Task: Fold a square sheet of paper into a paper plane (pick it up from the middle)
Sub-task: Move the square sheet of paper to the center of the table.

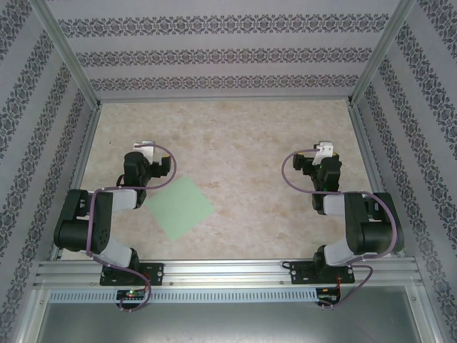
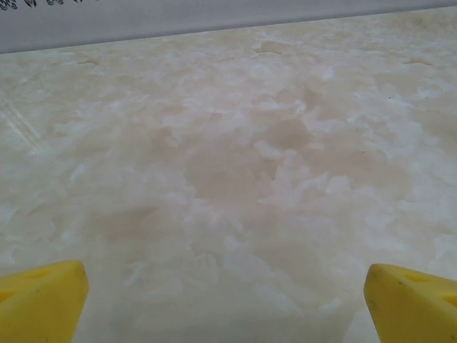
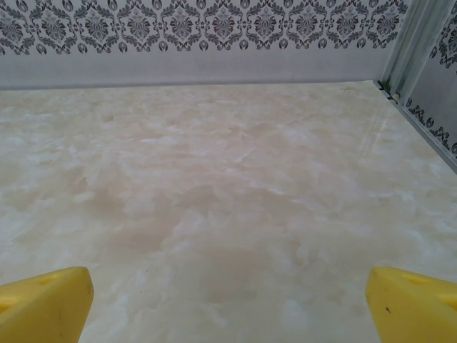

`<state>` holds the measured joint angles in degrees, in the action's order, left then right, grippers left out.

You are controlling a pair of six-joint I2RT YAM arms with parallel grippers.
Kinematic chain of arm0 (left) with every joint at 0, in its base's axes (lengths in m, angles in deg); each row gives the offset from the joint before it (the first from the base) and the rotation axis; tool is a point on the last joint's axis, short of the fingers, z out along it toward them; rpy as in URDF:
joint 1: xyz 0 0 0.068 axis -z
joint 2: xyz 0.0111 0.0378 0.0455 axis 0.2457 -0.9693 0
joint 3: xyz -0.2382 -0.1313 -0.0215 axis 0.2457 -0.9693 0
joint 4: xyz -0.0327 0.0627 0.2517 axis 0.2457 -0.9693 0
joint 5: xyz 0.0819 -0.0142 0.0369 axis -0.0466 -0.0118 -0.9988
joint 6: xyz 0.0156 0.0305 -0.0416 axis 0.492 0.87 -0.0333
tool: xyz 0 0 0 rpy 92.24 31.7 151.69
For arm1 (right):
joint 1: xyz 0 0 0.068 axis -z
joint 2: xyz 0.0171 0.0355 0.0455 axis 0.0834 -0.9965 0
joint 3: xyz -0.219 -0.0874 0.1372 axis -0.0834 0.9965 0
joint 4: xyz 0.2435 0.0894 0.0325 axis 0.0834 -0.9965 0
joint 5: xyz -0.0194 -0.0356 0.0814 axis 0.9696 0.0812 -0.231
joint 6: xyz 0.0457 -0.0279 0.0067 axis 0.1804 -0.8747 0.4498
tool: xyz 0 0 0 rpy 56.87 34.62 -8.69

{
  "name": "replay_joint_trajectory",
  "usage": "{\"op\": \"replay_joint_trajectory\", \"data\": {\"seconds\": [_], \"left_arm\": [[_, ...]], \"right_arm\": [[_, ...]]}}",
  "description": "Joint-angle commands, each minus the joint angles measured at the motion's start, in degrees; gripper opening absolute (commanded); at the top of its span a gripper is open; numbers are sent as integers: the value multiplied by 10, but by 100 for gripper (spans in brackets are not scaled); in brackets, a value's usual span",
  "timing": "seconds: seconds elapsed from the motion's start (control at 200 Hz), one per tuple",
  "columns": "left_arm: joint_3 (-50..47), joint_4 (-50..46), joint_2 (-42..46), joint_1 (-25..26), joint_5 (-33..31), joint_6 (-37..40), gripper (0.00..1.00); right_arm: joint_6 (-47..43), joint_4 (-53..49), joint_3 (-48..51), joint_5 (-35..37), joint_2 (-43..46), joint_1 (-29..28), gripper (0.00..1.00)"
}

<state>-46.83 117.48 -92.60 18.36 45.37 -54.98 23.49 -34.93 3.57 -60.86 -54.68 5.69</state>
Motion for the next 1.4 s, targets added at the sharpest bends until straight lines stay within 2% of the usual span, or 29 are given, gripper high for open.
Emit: {"op": "replay_joint_trajectory", "data": {"seconds": [0.0,0.075,0.125,0.205,0.27,0.335,0.395,0.47,0.515,0.584,0.729,0.874,0.984,1.049,1.129,1.209,1.394], "left_arm": [[0,34,0,-6,1,7,100],[-14,52,12,-6,5,9,100],[-34,51,48,-7,1,3,100],[-23,-39,121,-18,-8,-35,100],[-21,-81,181,-20,1,-43,100],[-24,-100,231,-20,-21,-85,100],[15,-195,257,-20,-61,-152,100],[88,-346,255,-20,-83,-198,100],[119,-403,244,-20,-78,-212,100],[152,-480,231,-20,-89,-274,100],[132,-513,244,-22,-80,-373,100],[119,-532,247,-24,-60,-391,100],[125,-575,256,-24,-73,-380,100],[128,-603,268,-24,-100,-374,100],[134,-638,283,-24,-129,-372,100],[125,-638,304,-24,-123,-356,100],[107,-647,356,-24,-137,-353,100]], "right_arm": [[3,-9,-19,-7,10,3,98],[-13,-10,-16,-3,27,-8,98],[-17,-47,-18,35,68,-28,98],[19,-315,-109,29,158,-50,98],[81,-462,-180,43,182,-69,98],[137,-557,-236,-18,184,-82,98],[189,-622,-284,-97,170,-99,98],[237,-633,-308,-158,146,-148,98],[256,-627,-318,-159,131,-194,98],[272,-623,-341,-142,97,-265,98],[307,-664,-426,-134,-19,-378,98],[339,-656,-482,-115,-112,-465,98],[359,-642,-534,-168,-184,-501,97],[360,-656,-568,-164,-216,-518,97],[360,-659,-607,-185,-255,-529,87],[371,-670,-653,-215,-302,-537,85],[395,-695,-748,-231,-396,-553,82]]}}
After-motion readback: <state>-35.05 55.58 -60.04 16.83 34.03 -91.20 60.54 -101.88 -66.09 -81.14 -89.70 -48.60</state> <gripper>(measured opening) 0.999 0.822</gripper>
